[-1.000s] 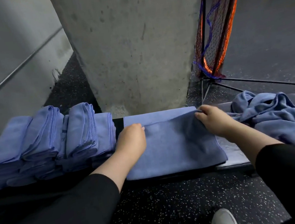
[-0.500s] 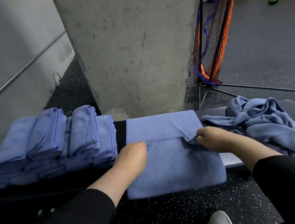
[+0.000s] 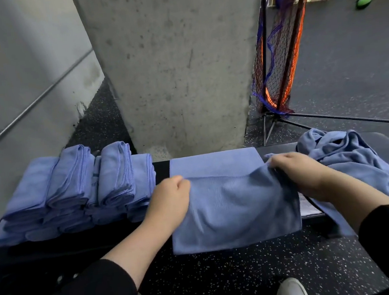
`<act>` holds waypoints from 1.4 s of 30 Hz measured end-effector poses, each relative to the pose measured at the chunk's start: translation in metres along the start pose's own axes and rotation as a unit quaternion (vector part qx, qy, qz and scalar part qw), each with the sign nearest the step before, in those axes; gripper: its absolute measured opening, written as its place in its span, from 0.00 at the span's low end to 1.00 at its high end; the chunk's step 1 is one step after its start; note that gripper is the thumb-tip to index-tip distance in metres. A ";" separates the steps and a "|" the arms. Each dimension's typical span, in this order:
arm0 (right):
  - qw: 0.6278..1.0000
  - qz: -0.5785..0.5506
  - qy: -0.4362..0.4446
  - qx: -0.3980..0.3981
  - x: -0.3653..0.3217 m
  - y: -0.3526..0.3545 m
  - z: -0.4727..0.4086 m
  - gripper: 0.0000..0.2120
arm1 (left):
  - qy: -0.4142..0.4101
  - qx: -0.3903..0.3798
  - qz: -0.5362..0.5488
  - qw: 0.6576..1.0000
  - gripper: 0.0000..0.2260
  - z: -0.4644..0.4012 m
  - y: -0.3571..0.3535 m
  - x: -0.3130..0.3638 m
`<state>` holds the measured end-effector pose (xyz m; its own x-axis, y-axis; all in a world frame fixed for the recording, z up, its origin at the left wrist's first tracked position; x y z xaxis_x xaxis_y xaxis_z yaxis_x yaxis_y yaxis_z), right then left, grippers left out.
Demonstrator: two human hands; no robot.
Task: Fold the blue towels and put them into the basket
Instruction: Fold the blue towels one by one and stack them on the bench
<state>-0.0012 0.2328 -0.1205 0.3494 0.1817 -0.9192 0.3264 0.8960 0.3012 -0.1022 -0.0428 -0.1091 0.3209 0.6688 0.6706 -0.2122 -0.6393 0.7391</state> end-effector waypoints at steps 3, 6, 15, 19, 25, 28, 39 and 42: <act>0.995 0.031 0.057 0.082 -0.022 0.006 -0.014 0.10 | 0.037 0.051 0.023 0.998 0.15 -0.028 0.011 0.007; 0.982 0.105 0.075 0.140 -0.027 0.007 -0.037 0.13 | 0.046 0.028 -0.045 0.998 0.15 -0.061 -0.005 0.006; 0.956 0.284 -0.001 0.073 0.011 -0.021 -0.082 0.12 | -0.001 -0.079 -0.219 0.973 0.07 -0.097 -0.074 -0.018; 0.952 0.299 -0.019 0.052 0.010 -0.023 -0.076 0.12 | -0.020 -0.082 -0.258 0.962 0.06 -0.090 -0.076 -0.027; 0.941 0.329 -0.076 -0.033 0.023 -0.022 -0.046 0.11 | -0.075 -0.114 -0.303 0.943 0.06 -0.055 -0.070 -0.028; 0.944 0.317 -0.070 -0.064 0.024 -0.025 -0.026 0.14 | -0.091 -0.130 -0.319 0.934 0.07 -0.032 -0.063 -0.030; 0.994 -0.078 -0.036 0.069 -0.003 0.007 -0.016 0.10 | 0.041 0.025 0.000 0.999 0.15 -0.038 0.010 -0.011; 0.990 -0.025 0.034 0.137 -0.027 0.012 -0.031 0.10 | 0.037 0.063 -0.006 0.997 0.15 -0.060 0.008 -0.003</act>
<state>-0.0342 0.2514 -0.0999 0.2692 0.1757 -0.9469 0.5714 0.7623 0.3039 -0.1598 -0.0271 -0.1018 0.2536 0.6995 0.6681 -0.0903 -0.6706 0.7363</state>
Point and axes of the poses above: each hand's wrist, its own z-axis away from the middle knuckle, its own y-axis out of the back of the hand, x = y × z, the point moved 8 cm from there along -z, towards the middle knuckle, and after that the axes turned 4 degrees about -z, right-handed, at the moved point
